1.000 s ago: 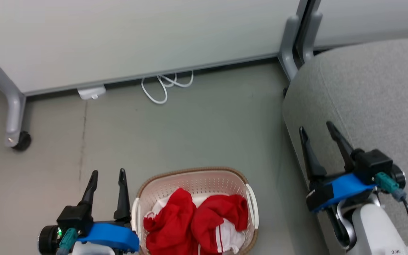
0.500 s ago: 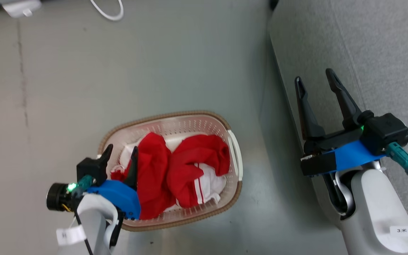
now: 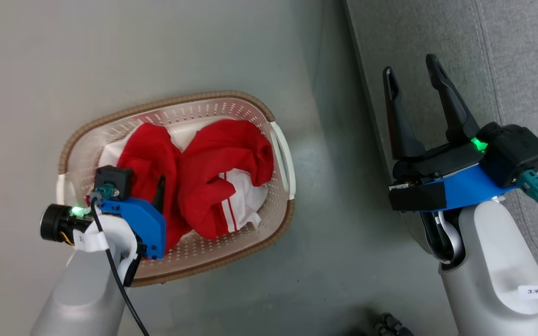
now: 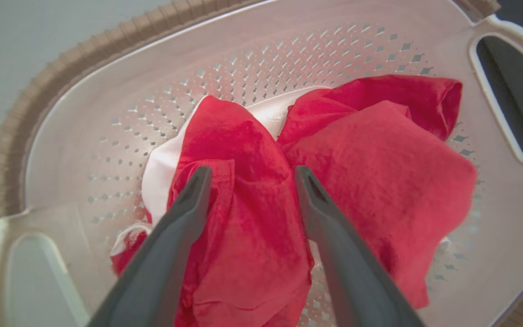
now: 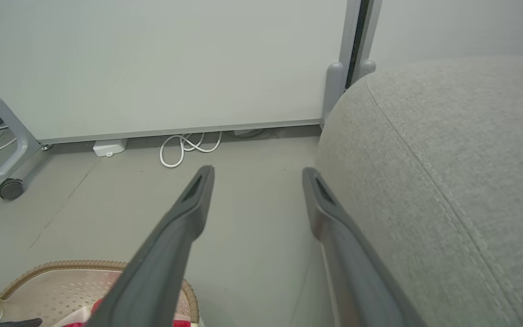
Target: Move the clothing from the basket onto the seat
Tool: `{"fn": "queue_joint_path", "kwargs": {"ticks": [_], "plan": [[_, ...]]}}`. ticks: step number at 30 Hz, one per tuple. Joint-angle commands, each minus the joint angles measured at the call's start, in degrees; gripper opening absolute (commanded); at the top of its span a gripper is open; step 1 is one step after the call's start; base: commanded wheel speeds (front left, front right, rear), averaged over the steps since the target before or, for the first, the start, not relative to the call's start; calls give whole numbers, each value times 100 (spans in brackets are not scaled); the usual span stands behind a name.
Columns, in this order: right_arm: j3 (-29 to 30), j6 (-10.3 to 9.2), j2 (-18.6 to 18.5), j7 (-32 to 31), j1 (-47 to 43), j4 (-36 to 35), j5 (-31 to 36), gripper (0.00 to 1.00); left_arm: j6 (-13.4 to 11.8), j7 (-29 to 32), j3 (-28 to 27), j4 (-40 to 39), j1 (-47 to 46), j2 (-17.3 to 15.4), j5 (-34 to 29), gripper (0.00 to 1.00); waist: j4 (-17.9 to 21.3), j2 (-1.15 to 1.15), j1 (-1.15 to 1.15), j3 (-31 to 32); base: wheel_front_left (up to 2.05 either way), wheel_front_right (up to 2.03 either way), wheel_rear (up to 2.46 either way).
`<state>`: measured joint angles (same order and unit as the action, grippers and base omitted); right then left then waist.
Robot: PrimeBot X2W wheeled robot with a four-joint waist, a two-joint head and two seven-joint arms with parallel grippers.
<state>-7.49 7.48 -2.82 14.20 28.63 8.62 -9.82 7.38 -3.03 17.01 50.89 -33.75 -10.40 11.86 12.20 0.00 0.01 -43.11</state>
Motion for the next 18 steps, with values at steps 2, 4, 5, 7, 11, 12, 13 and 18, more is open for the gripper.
{"fn": "queue_joint_path", "kwargs": {"ticks": [2,4,5,7,11,12,13,18], "plan": [[-60,3,-13,55,134,15,-86,100,8,57,67,79,-244,-101,119,100,245,0,-1,-316,0,0,0],[-86,3,-13,78,167,31,-142,100,8,126,142,152,-347,-145,217,100,314,0,-1,-420,0,0,0],[-103,3,-13,79,185,36,-170,100,8,155,159,183,-395,-170,252,100,348,0,-1,-465,0,0,0],[-134,3,-13,94,212,46,-211,100,8,207,192,236,-496,-212,314,100,411,0,-1,-547,0,0,0],[-234,3,-12,102,228,32,-339,100,8,282,194,358,-682,-298,374,100,533,0,-1,-673,0,0,0],[-249,3,-13,103,239,2,-367,100,0,289,189,377,-723,-312,373,100,562,0,-1,-698,0,0,0],[-275,3,-12,103,238,-26,-409,100,-22,322,182,404,-771,-327,386,100,591,0,-1,-724,0,0,0],[-386,3,-12,105,197,-145,-521,100,-115,571,140,574,-967,-370,453,100,722,0,-1,-834,0,0,0]]}}
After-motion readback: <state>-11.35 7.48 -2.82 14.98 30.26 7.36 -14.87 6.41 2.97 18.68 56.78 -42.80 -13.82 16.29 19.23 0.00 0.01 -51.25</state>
